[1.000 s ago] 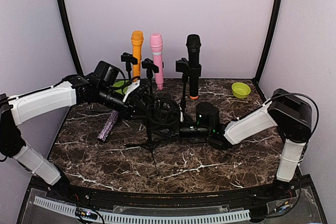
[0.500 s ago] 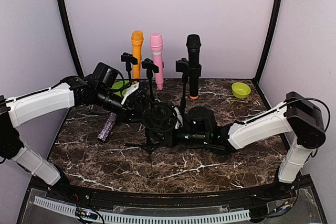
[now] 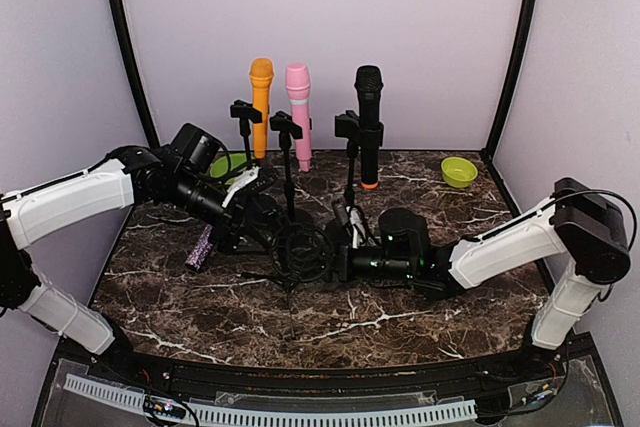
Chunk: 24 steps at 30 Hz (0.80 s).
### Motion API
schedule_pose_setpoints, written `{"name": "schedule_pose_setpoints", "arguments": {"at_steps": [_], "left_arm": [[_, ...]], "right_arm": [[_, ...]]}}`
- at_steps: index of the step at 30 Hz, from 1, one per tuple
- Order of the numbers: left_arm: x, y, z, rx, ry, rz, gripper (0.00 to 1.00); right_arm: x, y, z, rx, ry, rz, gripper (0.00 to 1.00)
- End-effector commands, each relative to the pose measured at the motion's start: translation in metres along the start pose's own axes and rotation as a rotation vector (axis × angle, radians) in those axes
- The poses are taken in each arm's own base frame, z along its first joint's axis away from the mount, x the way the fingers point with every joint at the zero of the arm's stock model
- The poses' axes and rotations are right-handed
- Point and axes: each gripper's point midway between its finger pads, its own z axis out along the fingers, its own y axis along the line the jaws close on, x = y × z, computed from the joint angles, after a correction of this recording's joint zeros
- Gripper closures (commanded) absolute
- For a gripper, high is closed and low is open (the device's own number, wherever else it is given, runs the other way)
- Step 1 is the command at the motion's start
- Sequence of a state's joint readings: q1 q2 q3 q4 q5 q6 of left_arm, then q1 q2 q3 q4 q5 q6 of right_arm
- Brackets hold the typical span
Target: Remove the microphone from the stand
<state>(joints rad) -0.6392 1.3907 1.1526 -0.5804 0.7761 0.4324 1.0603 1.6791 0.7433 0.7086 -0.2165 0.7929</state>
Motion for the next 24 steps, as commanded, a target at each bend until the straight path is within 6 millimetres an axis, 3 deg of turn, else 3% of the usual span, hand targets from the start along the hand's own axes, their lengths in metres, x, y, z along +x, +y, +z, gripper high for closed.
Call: {"name": "schedule_pose_setpoints", "arguments": {"at_steps": [1,7,10,16,21,24], "left_arm": [[0.011,-0.011,-0.007,0.002,0.032,-0.015,0.24],[0.02,-0.013,-0.008,-0.005,0.042,-0.04,0.24],[0.023,-0.015,-0.011,-0.004,0.048,-0.04,0.25],[-0.008,-0.031,-0.032,0.043,0.007,-0.003,0.24],[-0.041,-0.029,-0.052,0.04,-0.065,0.006,0.23],[-0.049,-0.028,-0.055,0.034,-0.082,0.005,0.23]], "right_arm": [[0.001,0.022,0.003,-0.164,0.048,0.173,0.34],[0.008,0.017,0.001,-0.312,0.054,0.351,0.47],[0.012,0.005,-0.017,-0.296,0.017,0.387,0.47],[0.006,-0.003,-0.034,-0.177,-0.022,0.307,0.4],[-0.004,0.009,-0.006,-0.227,0.023,0.347,0.41],[-0.008,0.012,0.01,-0.295,0.028,0.409,0.45]]}}
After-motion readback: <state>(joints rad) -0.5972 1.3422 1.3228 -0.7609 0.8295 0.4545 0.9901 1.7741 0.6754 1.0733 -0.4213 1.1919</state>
